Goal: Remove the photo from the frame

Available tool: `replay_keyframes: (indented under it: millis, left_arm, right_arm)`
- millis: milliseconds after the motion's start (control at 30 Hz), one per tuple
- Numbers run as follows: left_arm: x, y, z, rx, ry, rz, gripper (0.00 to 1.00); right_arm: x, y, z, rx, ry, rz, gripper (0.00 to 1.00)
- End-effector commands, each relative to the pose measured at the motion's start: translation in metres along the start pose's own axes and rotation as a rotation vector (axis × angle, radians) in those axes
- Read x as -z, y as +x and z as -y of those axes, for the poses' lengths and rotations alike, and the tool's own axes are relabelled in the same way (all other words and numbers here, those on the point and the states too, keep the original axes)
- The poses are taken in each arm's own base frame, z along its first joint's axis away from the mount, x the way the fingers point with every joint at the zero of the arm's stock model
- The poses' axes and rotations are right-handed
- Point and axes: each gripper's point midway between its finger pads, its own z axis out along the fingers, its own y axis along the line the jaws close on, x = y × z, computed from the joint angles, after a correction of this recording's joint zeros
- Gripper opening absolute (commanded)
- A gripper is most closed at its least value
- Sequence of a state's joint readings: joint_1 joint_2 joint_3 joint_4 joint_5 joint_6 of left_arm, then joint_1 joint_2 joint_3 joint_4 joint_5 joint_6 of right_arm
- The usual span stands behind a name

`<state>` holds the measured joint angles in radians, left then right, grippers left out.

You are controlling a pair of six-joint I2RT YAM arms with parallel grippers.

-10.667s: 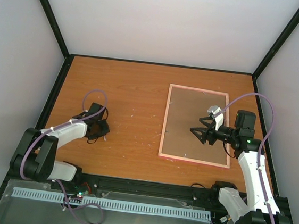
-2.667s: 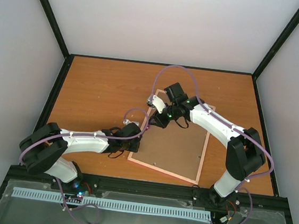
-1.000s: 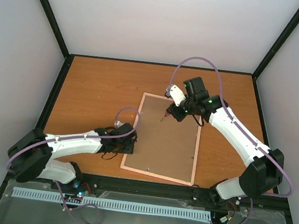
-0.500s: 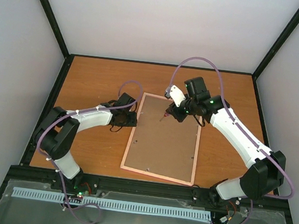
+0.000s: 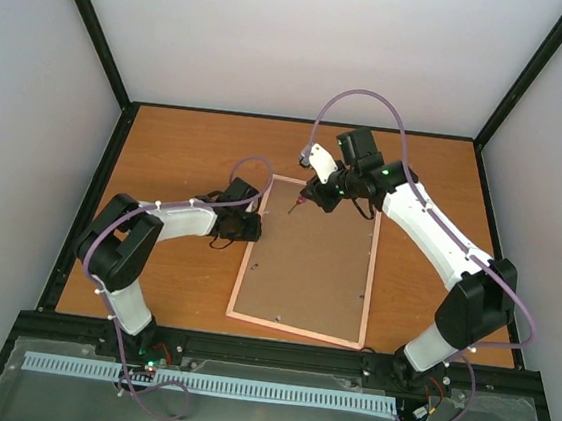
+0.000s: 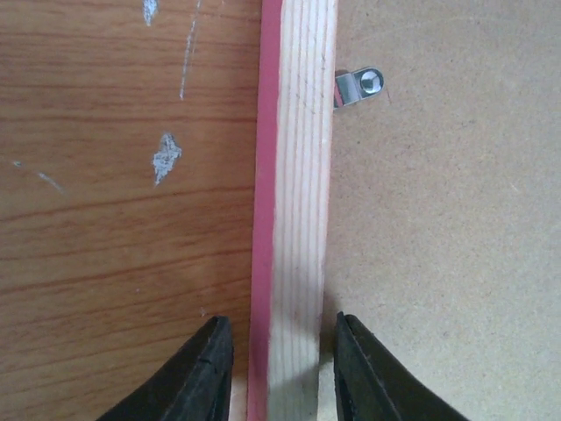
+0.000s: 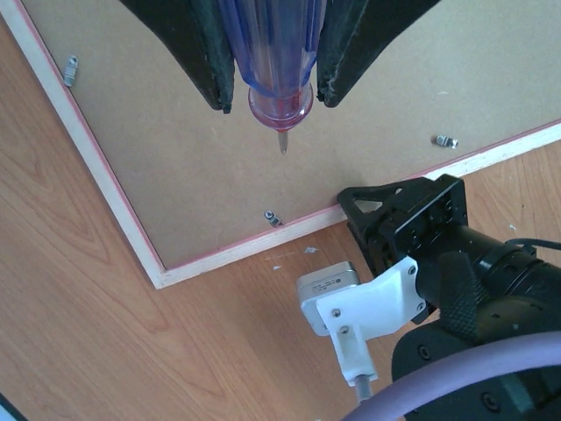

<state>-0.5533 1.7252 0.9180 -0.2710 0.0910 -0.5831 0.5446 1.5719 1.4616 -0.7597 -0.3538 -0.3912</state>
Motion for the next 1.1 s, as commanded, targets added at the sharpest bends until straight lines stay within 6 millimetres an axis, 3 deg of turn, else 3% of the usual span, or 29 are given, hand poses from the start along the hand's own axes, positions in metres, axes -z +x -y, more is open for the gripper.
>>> replay_keyframes:
  millis: [0,400,1067]
  left_arm:
    - [-0.001,0.004,-0.007,-0.004,-0.011,0.007,0.29]
    - [0.002,0.051,-0.035,0.041,-0.028,-0.017,0.04]
    - [0.009,0.05,-0.034,0.012,0.038,0.086,0.01]
  right_arm:
    - [-0.009,-0.018,0.003,-0.011,-0.026,0.044,0.03]
    - [-0.047,-0.038,0.0,-0.036,-0.11,0.044,0.03]
    - [-0.101,-0.04,-0.017,-0.036,-0.195,-0.011,0.03]
